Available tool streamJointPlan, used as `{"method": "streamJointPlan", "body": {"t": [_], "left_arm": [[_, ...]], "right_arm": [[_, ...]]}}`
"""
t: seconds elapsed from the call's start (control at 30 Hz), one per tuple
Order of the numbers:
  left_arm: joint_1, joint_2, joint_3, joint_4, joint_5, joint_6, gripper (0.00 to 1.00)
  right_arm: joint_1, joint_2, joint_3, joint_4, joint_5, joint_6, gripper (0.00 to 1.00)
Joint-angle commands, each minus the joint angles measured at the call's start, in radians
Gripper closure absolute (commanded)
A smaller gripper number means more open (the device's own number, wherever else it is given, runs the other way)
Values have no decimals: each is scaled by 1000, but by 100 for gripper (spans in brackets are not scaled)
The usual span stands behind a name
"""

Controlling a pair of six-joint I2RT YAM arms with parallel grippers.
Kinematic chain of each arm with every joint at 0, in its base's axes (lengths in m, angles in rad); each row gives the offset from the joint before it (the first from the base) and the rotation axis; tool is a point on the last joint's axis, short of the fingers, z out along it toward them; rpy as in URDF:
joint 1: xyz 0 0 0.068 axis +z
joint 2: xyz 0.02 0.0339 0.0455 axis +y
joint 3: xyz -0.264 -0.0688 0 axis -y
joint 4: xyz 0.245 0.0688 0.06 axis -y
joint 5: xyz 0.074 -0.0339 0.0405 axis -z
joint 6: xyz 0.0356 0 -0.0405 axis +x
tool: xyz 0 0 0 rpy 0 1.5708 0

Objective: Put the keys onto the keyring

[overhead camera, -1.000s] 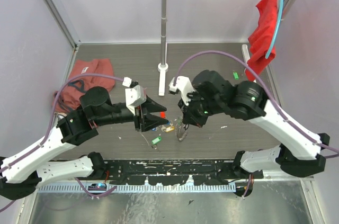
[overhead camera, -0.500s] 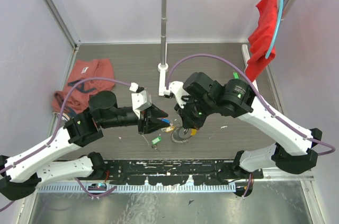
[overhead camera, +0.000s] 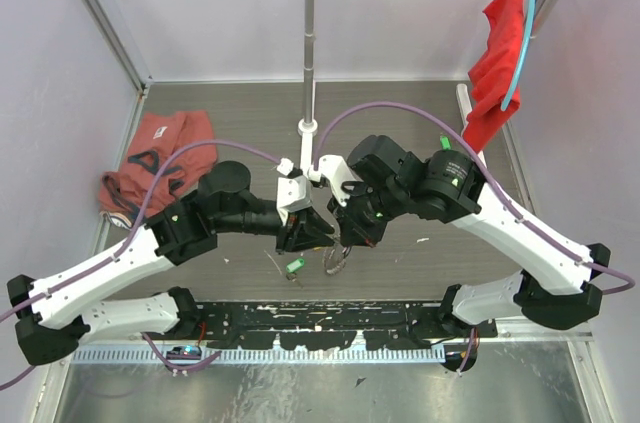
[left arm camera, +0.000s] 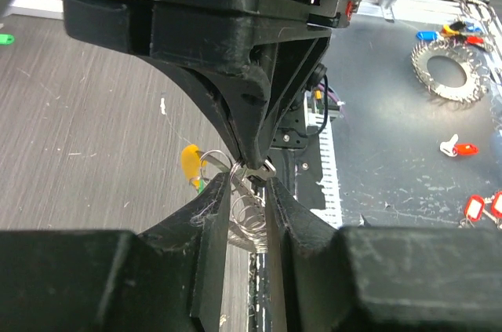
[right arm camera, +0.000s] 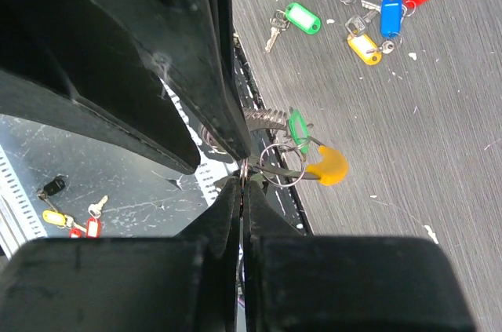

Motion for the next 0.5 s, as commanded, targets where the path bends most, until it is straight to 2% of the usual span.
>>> {"method": "streamJointPlan", "body": {"t": [0.0, 0.27, 0.37, 0.47], "left_arm": [[0, 27, 63, -47, 67, 47, 69], [0, 44, 74, -48, 53, 52, 68], [0, 46, 72, -49, 32, 52, 61], [0, 46, 72, -47, 17, 54, 60]], "right_arm": [[4, -40, 3, 59, -37, -15, 99], [5, -45, -5, 71, -42, -19, 99], [4, -45, -5, 75, -49, -19, 99], [4, -44, -11, 78, -55, -20, 99]]}}
